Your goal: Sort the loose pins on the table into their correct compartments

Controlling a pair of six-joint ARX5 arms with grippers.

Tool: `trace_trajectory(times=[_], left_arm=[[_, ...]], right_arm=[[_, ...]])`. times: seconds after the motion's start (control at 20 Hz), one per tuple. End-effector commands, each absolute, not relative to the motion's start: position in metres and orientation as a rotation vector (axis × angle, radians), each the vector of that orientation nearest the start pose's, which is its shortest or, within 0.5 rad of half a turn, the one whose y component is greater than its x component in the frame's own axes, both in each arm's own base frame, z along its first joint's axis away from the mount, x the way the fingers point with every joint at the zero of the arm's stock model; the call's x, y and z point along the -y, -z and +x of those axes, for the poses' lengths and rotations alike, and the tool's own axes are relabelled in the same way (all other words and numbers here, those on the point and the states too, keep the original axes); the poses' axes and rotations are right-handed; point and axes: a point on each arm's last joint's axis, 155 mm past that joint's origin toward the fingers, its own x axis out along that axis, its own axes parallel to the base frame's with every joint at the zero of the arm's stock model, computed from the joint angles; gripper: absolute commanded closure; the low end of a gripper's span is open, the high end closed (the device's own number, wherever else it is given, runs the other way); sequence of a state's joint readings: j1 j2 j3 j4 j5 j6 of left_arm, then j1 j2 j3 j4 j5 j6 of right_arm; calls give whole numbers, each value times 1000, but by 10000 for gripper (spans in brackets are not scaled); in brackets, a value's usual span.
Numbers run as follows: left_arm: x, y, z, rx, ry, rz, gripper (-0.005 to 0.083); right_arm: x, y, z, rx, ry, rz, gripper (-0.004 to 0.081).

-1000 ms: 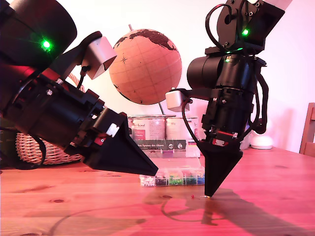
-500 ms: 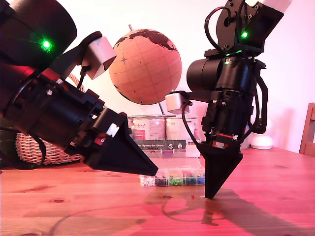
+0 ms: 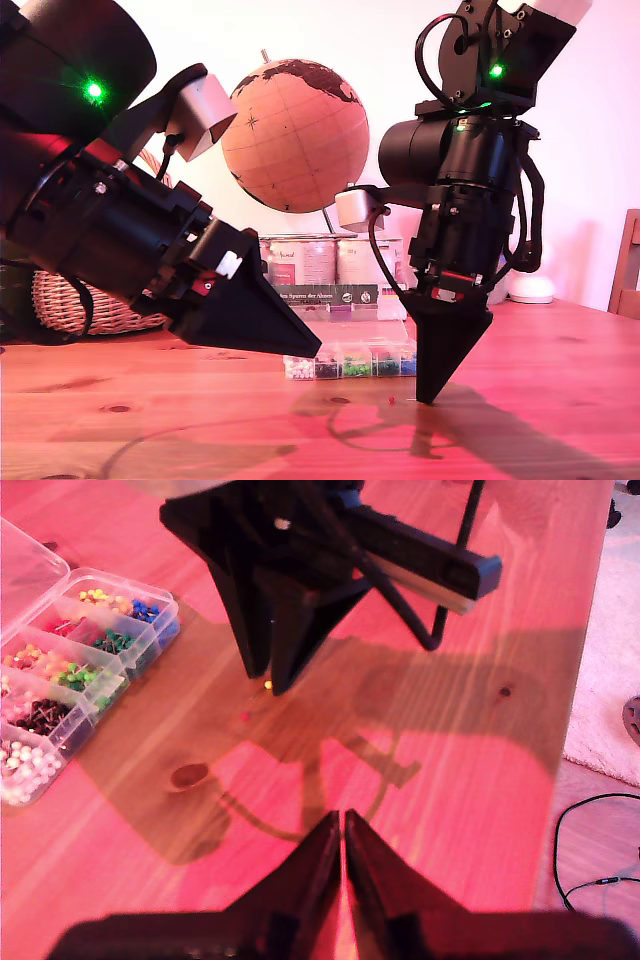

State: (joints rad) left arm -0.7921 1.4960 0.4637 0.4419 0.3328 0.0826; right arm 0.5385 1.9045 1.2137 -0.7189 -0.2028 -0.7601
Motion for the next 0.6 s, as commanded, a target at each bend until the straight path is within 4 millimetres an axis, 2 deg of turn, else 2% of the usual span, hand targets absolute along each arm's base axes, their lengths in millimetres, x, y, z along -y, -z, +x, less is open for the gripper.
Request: trace_trajectory(times=[0.0,0.15,0.55], left_arm=[[312,-48,221,-568,1124,219,797],[312,-48,221,-569,1123,219,797],[312,-48,221,-569,1123,219,797]], right_arm=[[-227,13,293,-1160,-1161,-843,725],[-227,13,293,-1161,-1160,-850,783],[-226,14,291,-1170,-1155,-863,783]])
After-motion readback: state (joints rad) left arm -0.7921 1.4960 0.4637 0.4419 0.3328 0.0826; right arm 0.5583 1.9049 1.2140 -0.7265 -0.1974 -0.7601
